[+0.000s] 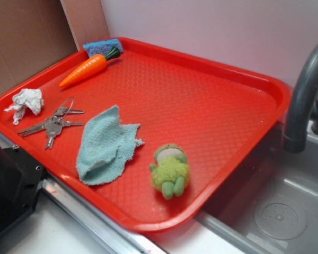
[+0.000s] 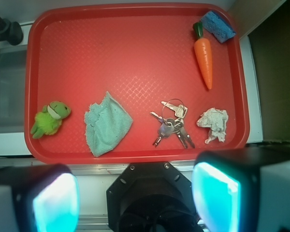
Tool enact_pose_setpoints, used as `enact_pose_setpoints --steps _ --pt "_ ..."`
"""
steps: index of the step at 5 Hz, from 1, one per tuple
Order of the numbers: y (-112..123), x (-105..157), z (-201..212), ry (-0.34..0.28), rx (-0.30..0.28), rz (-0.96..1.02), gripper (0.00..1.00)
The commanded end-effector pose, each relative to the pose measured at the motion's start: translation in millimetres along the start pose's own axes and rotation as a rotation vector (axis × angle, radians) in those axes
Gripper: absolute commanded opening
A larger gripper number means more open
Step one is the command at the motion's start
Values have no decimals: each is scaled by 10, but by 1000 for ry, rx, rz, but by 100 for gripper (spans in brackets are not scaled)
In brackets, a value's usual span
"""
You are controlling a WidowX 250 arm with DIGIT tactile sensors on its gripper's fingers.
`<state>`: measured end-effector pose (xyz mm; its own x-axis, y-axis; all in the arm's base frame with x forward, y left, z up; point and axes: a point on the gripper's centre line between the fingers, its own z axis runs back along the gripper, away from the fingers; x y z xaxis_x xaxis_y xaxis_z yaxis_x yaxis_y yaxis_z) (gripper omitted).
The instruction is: Grab the silver keys.
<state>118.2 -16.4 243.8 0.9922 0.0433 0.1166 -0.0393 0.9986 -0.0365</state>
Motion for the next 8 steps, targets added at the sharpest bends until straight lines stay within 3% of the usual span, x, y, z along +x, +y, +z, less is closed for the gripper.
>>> enact_pose_setpoints --steps 1,2,3,4,5,6,8 --pt "0 0 0 0 0 0 100" --pt "343 248 -295 -34 68 211 100" --pt "542 408 -553 58 118 457 100" --pt "708 455 -985 0 178 704 100" --pt "683 393 -1346 -32 152 858 100" --pt "633 388 -1614 -74 178 820 100" --pt "632 391 -2067 -127 84 706 100"
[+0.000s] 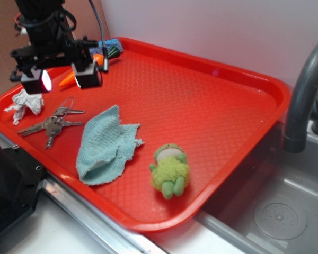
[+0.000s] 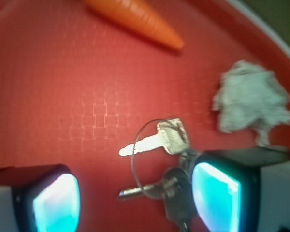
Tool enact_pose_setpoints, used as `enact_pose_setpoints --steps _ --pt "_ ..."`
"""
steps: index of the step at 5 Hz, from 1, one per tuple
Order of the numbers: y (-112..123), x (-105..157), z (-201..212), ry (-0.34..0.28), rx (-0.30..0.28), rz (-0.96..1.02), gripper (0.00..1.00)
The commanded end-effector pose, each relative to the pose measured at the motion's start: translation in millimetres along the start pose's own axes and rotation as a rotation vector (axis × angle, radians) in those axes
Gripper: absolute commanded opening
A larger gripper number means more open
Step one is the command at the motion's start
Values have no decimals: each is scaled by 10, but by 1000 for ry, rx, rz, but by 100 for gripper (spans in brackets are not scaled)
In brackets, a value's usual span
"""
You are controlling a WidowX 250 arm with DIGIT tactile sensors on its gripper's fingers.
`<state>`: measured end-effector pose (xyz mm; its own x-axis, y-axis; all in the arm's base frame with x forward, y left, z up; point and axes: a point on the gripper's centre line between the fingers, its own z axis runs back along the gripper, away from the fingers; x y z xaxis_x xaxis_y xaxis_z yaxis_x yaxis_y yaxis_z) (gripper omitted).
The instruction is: Grab the silver keys.
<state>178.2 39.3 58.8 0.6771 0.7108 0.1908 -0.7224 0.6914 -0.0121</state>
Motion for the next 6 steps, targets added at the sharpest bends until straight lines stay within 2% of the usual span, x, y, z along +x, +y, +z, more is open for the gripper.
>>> enact_pose_setpoints --steps 1,2,6 --pt "-24 -59 -393 28 -80 -22 100" --pt "-47 -101 -494 24 -115 14 0" --pt "-73 -90 -477 41 -99 -32 0"
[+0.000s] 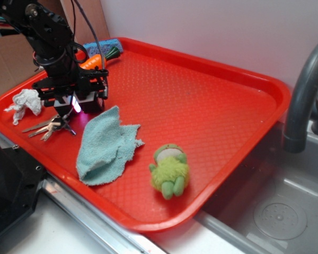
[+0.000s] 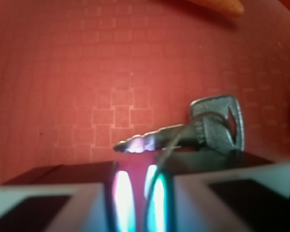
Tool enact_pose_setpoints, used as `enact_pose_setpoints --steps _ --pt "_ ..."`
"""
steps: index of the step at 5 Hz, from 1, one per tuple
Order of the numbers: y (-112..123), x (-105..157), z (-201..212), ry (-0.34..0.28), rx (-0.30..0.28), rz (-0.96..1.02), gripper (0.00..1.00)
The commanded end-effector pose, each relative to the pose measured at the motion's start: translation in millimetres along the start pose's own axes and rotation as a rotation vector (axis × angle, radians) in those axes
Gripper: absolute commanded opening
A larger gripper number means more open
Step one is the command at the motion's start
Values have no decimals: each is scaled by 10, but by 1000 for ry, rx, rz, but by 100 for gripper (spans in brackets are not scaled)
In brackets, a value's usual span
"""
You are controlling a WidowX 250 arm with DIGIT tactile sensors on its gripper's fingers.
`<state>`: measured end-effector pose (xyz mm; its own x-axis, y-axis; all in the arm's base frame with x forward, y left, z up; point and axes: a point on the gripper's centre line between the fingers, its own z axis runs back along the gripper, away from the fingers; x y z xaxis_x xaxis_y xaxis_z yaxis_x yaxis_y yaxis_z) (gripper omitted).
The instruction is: Grab the silver keys.
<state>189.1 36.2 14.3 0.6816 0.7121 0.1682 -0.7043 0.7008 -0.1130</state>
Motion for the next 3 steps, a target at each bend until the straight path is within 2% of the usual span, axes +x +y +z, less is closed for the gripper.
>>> enact_pose_setpoints --steps 1,2,3 --pt "15 -65 -17 20 7 -42 0" --pt "21 -67 -15 23 8 -35 0" --pt "-21 -21 215 75 36 -163 0"
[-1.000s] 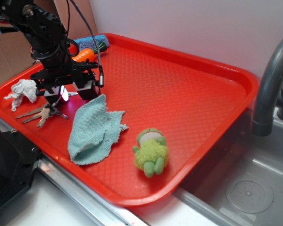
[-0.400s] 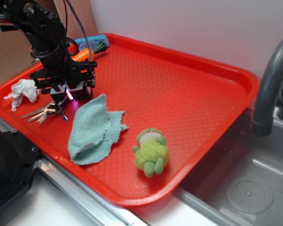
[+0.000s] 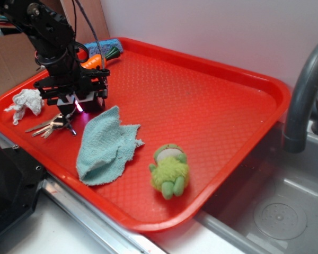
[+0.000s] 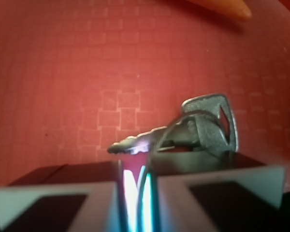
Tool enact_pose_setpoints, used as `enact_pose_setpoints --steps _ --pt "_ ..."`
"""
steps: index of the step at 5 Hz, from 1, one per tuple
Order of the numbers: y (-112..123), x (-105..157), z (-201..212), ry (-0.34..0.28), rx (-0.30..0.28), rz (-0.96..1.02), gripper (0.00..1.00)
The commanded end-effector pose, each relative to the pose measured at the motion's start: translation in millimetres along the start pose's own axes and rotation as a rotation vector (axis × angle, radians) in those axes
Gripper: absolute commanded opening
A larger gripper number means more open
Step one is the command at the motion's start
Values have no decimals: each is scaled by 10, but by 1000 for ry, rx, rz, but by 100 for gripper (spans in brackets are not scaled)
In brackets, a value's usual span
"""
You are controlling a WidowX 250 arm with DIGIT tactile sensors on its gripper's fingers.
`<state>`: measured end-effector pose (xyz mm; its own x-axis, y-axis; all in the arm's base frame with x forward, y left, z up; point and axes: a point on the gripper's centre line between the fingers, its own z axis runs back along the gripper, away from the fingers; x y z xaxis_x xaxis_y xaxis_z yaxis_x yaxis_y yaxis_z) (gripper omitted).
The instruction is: Grab the silver keys.
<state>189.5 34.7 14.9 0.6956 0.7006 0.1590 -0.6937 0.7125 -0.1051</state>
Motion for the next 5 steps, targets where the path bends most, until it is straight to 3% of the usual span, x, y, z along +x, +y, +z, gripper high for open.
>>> enact_pose_setpoints --steps 1,2,3,4,5 --pt "-162 -85 705 -51 -20 -397 0" --pt "-473 -126 1169 -140 -12 -658 0" --pt "-431 -117 1672 -82 -22 -803 0" --pt "-384 34 2161 -32 -81 -802 0" --pt "-310 152 2642 -31 -158 -734 0"
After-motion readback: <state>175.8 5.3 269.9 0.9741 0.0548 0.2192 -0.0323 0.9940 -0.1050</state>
